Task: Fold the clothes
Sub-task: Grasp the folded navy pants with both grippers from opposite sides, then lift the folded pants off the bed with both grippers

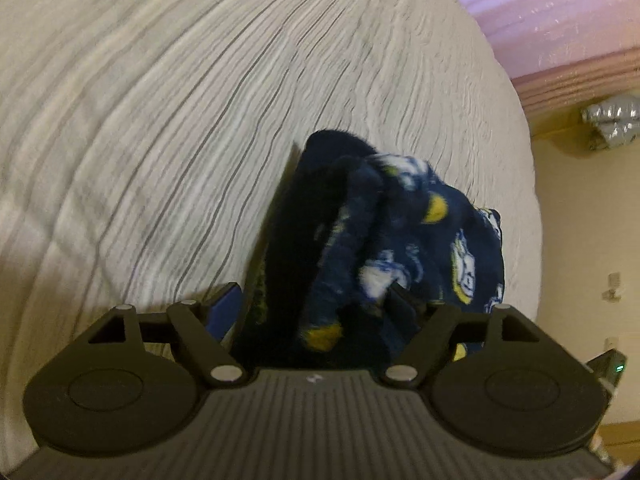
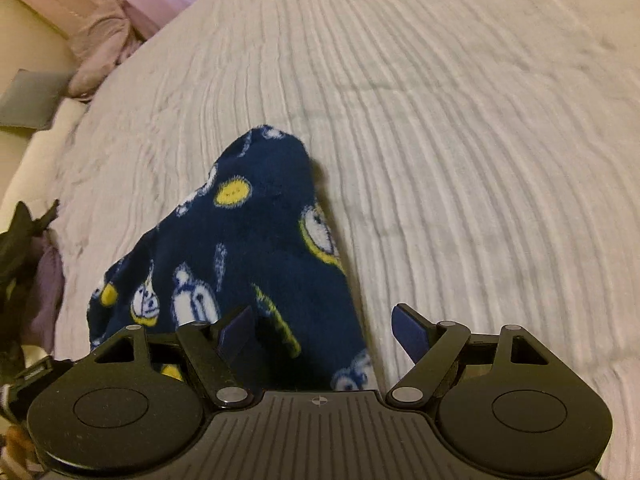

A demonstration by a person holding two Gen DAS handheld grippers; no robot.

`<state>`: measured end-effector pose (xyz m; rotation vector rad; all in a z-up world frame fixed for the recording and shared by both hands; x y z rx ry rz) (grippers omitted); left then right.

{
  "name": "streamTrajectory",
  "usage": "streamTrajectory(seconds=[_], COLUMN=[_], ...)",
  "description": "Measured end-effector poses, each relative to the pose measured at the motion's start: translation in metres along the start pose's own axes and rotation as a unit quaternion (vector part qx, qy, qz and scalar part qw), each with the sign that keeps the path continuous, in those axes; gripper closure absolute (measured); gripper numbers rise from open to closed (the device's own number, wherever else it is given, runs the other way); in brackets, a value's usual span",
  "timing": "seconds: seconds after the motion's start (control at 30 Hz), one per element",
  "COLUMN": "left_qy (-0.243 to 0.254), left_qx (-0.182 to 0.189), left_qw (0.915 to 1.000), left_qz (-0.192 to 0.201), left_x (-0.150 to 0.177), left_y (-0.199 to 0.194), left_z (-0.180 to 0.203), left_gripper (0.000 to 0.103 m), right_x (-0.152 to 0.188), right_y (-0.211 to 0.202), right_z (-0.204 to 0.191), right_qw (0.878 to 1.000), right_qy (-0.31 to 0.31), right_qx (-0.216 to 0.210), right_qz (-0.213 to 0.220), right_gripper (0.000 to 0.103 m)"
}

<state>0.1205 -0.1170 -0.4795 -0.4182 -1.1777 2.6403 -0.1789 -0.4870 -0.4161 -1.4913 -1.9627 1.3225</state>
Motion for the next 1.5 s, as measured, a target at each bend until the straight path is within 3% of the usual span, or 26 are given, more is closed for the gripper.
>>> streamTrajectory(seconds=[0.03,0.07,0.1,0.33,0.63,0.67,0.7,0.73,0.77,0.87,1.03,1.23,1.4,1.5], left_qy=[-0.009,-0.017,-0.024,-0.044,-0.049,-0.042,-0.036,-0.029,-0.027,-0.005,0.025,0.086,0.156,0.201], left_qx=[0.017,0.028,0.037,0.079,0.101,0.1,0.099,0.099,0.099,0.09,0.087,0.115,0.147,0.169], left_qw=[0.9998,0.9995,0.999,0.9959,0.9936,0.994,0.9943,0.9945,0.9946,0.9959,0.9958,0.9889,0.9736,0.958], left_qz=[0.001,0.001,0.001,0.001,-0.013,-0.014,-0.015,-0.016,-0.016,-0.015,-0.014,-0.039,-0.079,-0.116], left_x=[0.001,0.001,0.002,-0.001,-0.008,-0.008,-0.008,-0.009,-0.01,-0.013,-0.019,-0.032,-0.043,-0.04], left_y=[0.002,0.005,0.007,0.009,0.018,0.017,0.016,0.016,0.015,0.011,-0.01,-0.032,-0.012,0.019], left_z=[-0.001,-0.003,-0.004,-0.012,-0.015,-0.013,-0.011,-0.009,-0.008,0.001,0.026,0.085,0.159,0.213], left_gripper=[0.028,0.028,0.028,0.028,0.027,0.032,0.037,0.047,0.053,0.066,0.07,0.071,0.071,0.071], right_x=[-0.001,-0.002,-0.003,-0.006,-0.009,-0.008,-0.008,-0.008,-0.008,-0.008,-0.005,-0.001,0.018,0.057], right_y=[0.005,0.009,0.012,0.034,0.077,0.08,0.081,0.082,0.084,0.079,0.042,-0.002,-0.056,-0.084], right_z=[0.001,0.002,0.003,0.006,0.003,0.001,-0.001,-0.004,-0.005,-0.006,-0.013,-0.021,0.012,0.038], right_qw=[1.0,1.0,0.999,0.99,0.978,0.978,0.977,0.977,0.977,0.977,0.981,0.984,0.974,0.964], right_qy=[-0.001,0.0,0.001,0.046,0.075,0.078,0.077,0.076,0.079,0.099,0.104,0.11,0.165,0.206], right_qx=[-0.011,-0.024,-0.035,-0.132,-0.171,-0.173,-0.173,-0.173,-0.172,-0.165,-0.155,-0.143,-0.14,-0.128], right_qz=[-0.001,0.0,0.0,-0.03,-0.089,-0.092,-0.094,-0.097,-0.098,-0.089,-0.05,-0.003,0.064,0.111], right_gripper=[0.02,0.006,0.001,0.001,0.001,0.002,0.003,0.017,0.041,0.063,0.072,0.073,0.073,0.073])
Point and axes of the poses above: each gripper's, at about its wrist camera, not at the fingertips, and y roughly the way its jaws point, z to its right, x to its underside, the point moved 8 cm from there along y, roughly the way its jaws point, and after that the axes turned 5 degrees about y, right-handed, at the moved point
